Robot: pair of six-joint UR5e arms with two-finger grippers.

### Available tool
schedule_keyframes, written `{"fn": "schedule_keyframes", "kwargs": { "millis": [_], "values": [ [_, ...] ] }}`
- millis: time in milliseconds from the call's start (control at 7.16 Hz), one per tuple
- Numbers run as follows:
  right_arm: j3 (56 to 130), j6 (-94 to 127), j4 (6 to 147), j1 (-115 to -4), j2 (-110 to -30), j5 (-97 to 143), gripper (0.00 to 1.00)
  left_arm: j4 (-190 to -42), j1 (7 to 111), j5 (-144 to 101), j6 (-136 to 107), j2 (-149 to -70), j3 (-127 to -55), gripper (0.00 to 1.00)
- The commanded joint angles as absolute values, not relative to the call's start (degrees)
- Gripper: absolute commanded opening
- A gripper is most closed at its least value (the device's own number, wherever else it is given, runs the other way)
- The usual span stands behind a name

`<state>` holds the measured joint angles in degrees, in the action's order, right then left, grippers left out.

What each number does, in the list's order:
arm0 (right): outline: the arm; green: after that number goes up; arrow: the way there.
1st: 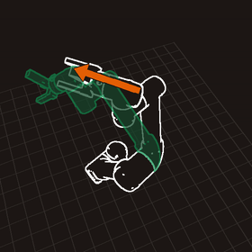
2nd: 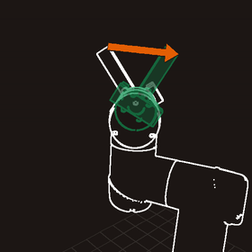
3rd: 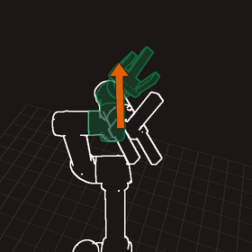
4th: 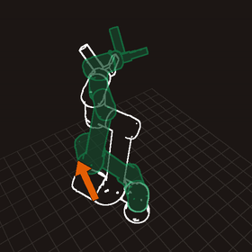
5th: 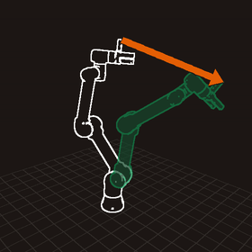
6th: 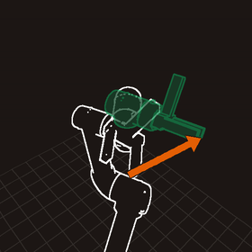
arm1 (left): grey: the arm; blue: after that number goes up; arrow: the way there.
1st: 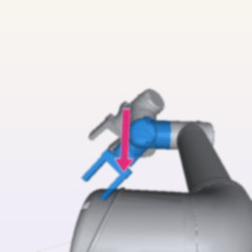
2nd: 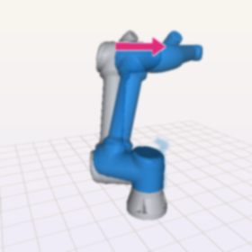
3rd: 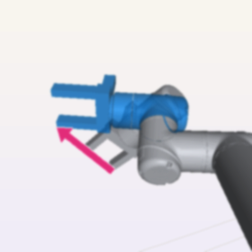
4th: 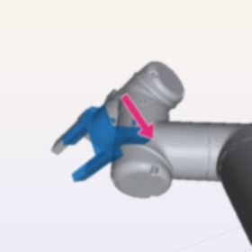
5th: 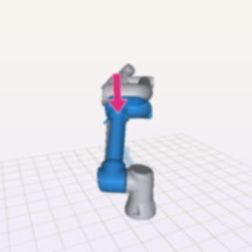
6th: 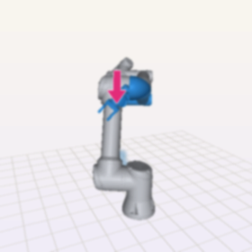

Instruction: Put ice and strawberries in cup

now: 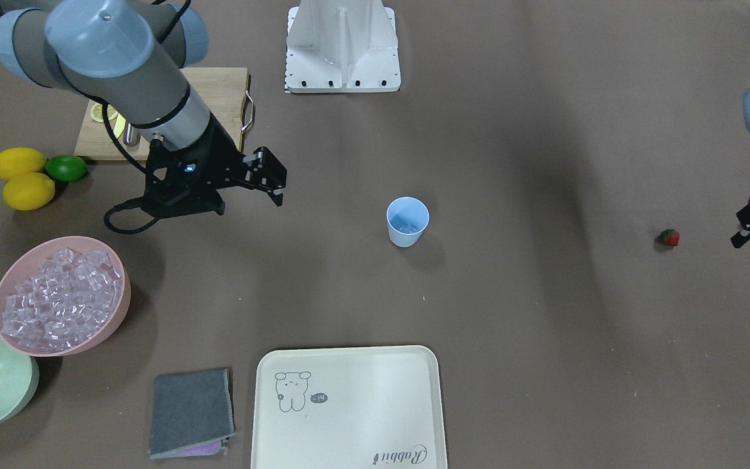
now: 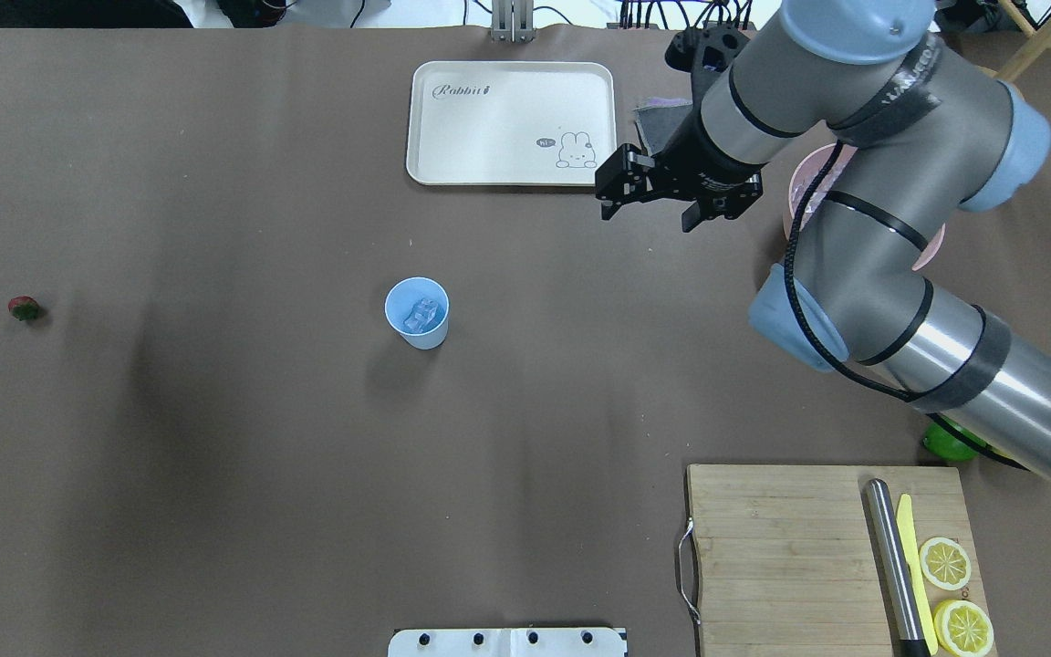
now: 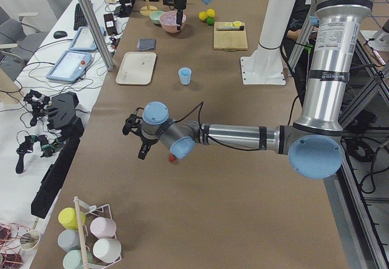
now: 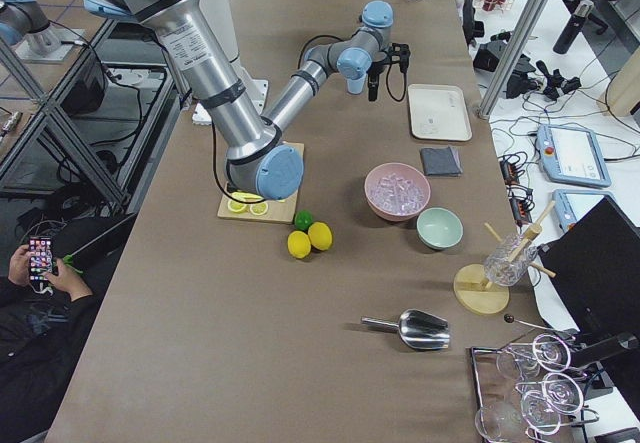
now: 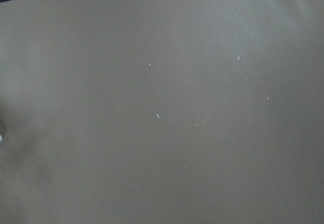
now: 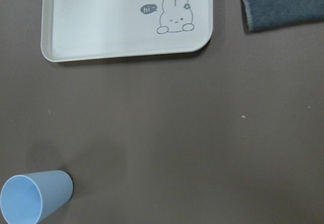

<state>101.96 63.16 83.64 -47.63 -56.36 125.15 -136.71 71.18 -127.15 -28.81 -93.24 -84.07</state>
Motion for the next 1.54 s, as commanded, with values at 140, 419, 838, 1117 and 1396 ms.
{"fn": "schedule_keyframes", "kwargs": {
  "millis": [140,419,838,1117,1396],
  "values": [
    [103.0,62.9,80.1,-48.7,-59.7,125.5,0.99,-146.0,59.3,-117.4,-37.2,-88.5,-83.7,0.98],
    [103.2,62.8,80.0,-48.7,-60.2,125.5,0.99,-146.1,57.1,-117.1,-37.0,-88.2,-83.0,0.97],
    [103.1,62.7,80.1,-48.7,-60.0,125.5,0.99,-145.9,56.5,-117.0,-36.6,-88.2,-81.8,0.67],
    [102.9,62.7,80.1,-48.6,-60.0,125.5,0.99,-145.9,56.5,-117.1,-36.6,-88.9,-81.3,0.02],
    [103.0,62.7,80.1,-48.7,-59.9,125.5,0.99,-145.1,57.5,-118.2,-36.6,-89.6,-82.2,0.00]
  ]
}}
